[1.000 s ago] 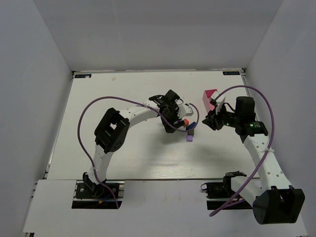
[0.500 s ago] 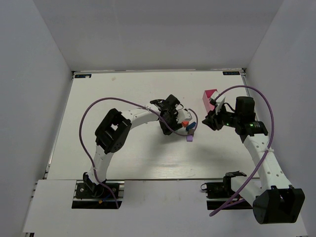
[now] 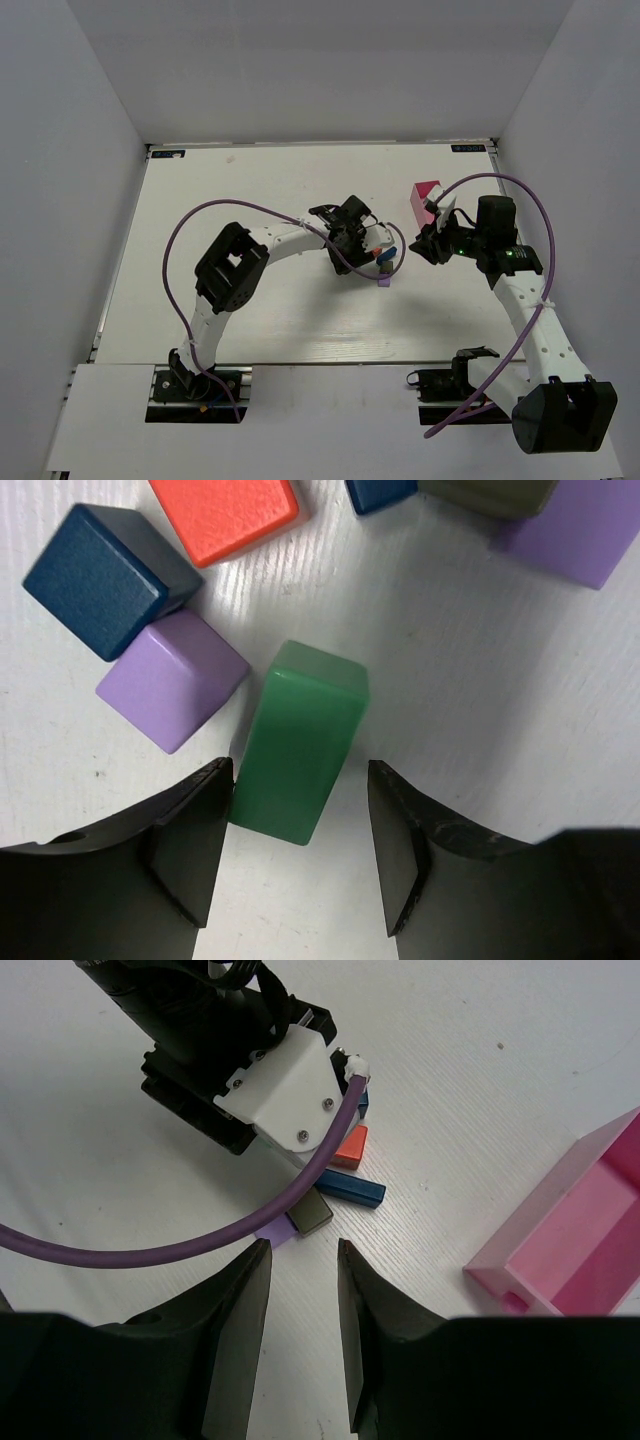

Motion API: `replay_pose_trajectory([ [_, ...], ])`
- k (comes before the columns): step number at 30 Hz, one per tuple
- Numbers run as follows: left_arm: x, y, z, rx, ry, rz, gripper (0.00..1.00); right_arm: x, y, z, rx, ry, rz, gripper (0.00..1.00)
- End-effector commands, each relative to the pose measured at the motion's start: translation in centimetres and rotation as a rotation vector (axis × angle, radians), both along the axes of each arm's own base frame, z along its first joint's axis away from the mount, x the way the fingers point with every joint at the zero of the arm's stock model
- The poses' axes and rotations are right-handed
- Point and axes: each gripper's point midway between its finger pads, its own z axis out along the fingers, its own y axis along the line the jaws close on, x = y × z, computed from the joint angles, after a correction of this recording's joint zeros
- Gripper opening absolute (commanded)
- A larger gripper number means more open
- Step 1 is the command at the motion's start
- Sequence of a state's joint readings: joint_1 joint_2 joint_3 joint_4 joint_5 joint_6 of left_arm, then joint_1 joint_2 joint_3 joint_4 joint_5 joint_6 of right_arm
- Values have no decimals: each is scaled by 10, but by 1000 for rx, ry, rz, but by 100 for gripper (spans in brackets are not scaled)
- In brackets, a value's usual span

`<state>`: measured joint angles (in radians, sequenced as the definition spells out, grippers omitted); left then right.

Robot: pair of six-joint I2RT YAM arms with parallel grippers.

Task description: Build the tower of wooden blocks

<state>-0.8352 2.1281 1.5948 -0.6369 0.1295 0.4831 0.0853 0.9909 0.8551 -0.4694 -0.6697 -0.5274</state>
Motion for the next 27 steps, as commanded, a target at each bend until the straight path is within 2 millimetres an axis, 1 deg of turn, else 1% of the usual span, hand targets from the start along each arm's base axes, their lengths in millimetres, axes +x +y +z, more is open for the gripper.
replay_pose_trajectory([
  [1, 9, -10, 38, -73, -83, 21, 67, -3, 3, 4, 15, -14, 21, 39],
  [2, 5, -12, 33, -65, -76, 12, 66, -3, 3, 4, 13, -15, 20, 39],
  [3, 9, -13, 36, -66, -89, 17, 64, -3, 3, 4, 15, -17, 21, 39],
  [4, 8, -12, 32, -59, -83, 17, 60, -3, 2, 5, 15, -17, 18, 39],
  [6, 8, -12, 32, -59, -83, 17, 54, -3, 3, 5, 14, -20, 20, 39],
  [9, 8, -15, 31, -65, -76, 12, 43, -4, 3, 5, 14, -21, 22, 39],
  [10, 8, -15, 31, -65, -76, 12, 35, -3, 3, 4, 13, -19, 22, 39],
  [11, 7, -13, 30, -57, -69, 12, 32, -4, 3, 4, 12, -18, 23, 39],
  [12, 7, -16, 28, -62, -63, 8, 29, -4, 2, 4, 12, -19, 21, 39],
  [14, 5, -14, 27, -54, -56, 7, 28, -3, 1, 5, 11, -23, 16, 39],
  [15, 3, -11, 23, -43, -51, -1, 28, -5, 2, 2, 12, -14, 21, 39],
  [17, 2, -10, 26, -45, -53, -1, 27, -4, 3, 4, 12, -20, 24, 39],
  [18, 0, -7, 29, -44, -59, -10, 27, -5, 3, 4, 11, -20, 26, 39],
  [19, 2, -3, 35, -48, -63, -1, 25, -4, 2, 3, 11, -17, 22, 39],
  [20, -2, -2, 30, -47, -47, -19, 25, -4, 2, 3, 10, -18, 23, 39],
  [21, -3, 5, 32, -39, -40, -10, 23, -4, 2, 3, 11, -18, 21, 39],
  [23, -7, 11, 35, -33, -47, -27, 22, -5, 3, 3, 14, -16, 29, 39],
  [24, -8, 12, 39, -52, -72, -38, 19, -5, 3, 4, 13, -18, 26, 40],
  [25, -8, 16, 33, -37, -77, -31, 17, -5, 3, 5, 14, -22, 28, 40],
  [26, -9, 19, 39, -39, -90, -26, 12, -6, 3, 4, 14, -19, 26, 40],
  [27, -6, 23, 37, -37, -94, -25, 2, -6, 3, 5, 16, -22, 29, 40],
])
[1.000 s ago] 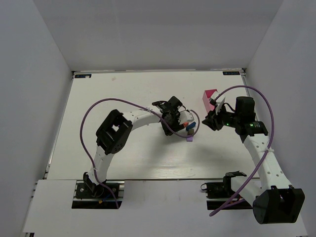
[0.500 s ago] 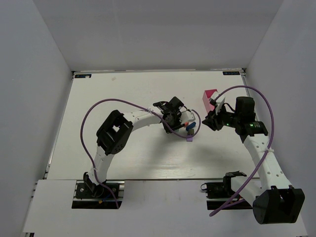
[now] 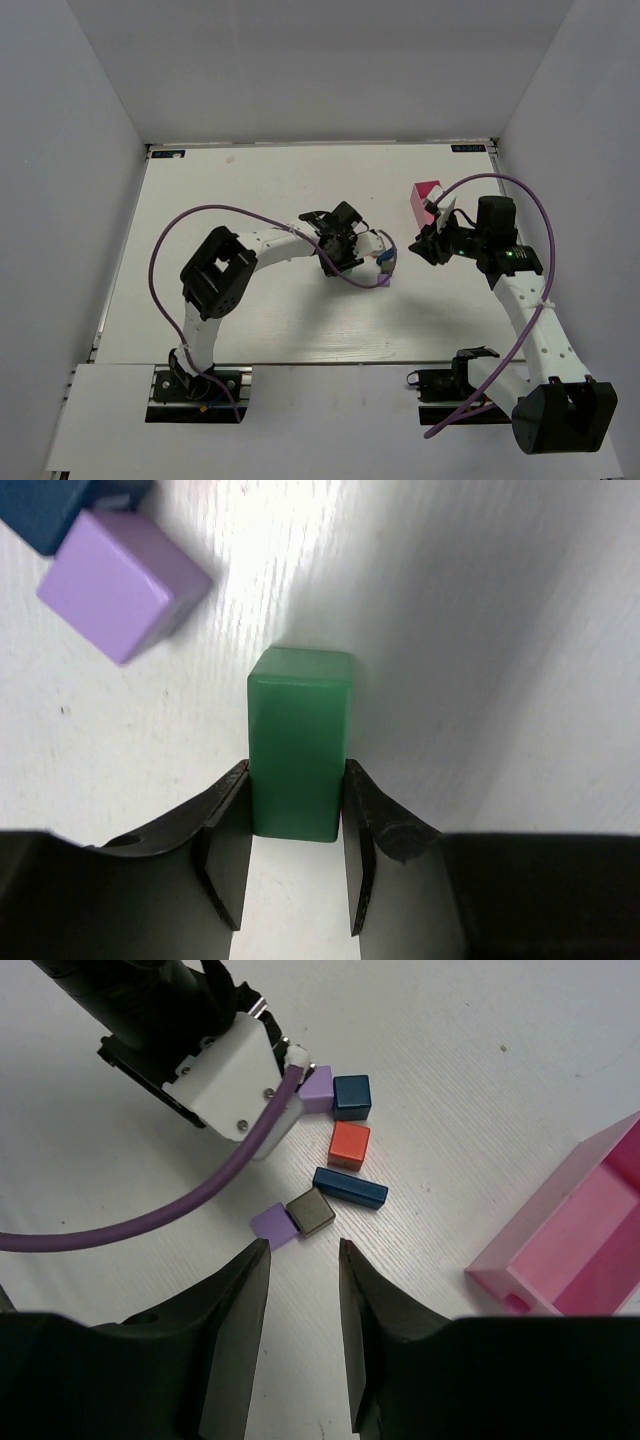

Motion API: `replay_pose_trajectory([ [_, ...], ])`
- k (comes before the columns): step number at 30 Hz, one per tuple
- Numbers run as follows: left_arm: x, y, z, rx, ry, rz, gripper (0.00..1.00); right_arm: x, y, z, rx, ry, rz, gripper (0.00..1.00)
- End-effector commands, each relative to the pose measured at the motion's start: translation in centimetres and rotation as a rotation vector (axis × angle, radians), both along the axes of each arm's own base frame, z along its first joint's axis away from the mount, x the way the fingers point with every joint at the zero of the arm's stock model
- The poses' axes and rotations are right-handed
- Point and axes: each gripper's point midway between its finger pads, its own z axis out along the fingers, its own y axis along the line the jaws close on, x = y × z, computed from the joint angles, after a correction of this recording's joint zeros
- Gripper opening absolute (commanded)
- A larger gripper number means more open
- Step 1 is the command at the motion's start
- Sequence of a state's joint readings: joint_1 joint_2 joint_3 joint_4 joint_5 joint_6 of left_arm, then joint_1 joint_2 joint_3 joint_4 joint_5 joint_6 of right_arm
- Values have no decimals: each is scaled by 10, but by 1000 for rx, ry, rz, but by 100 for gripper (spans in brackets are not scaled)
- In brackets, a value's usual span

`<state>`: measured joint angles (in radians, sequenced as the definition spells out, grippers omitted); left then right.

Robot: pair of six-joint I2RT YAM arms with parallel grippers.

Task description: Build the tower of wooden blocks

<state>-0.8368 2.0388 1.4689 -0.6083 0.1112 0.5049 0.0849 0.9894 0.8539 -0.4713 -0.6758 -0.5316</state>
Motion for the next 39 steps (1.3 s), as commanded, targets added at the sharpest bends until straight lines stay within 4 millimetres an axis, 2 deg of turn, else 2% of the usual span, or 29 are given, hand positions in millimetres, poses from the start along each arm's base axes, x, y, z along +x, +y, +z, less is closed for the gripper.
replay_pose_trajectory([
  [1, 7, 7, 34, -47, -84, -7, 0, -5, 2, 5, 14, -19, 21, 40],
  [11, 14, 32, 34, -14, -114, -85, 0, -10, 4, 9, 21, -33, 39, 40],
  [12, 8, 29, 33, -28, -87, -111, 0, -11, 5, 9, 23, -33, 43, 40],
  [14, 8, 32, 30, -40, -74, -141, 0, -11, 5, 9, 23, -34, 44, 40],
  [16, 3, 25, 34, -78, -62, -188, 0, -11, 5, 10, 24, -39, 47, 40],
  [17, 6, 28, 35, -81, -67, -201, 0, -12, 5, 10, 25, -37, 50, 40],
  [21, -3, 27, 36, -116, -43, -260, 0, -12, 6, 10, 25, -40, 55, 40],
  [30, -4, 37, 27, -100, -36, -292, 0, -12, 6, 9, 24, -39, 55, 40],
  [33, 1, 42, 26, -85, -46, -275, 0, -13, 6, 7, 23, -31, 57, 40],
  [39, 6, 45, 23, -61, -62, -263, 5, -12, 5, 8, 23, -35, 54, 40],
])
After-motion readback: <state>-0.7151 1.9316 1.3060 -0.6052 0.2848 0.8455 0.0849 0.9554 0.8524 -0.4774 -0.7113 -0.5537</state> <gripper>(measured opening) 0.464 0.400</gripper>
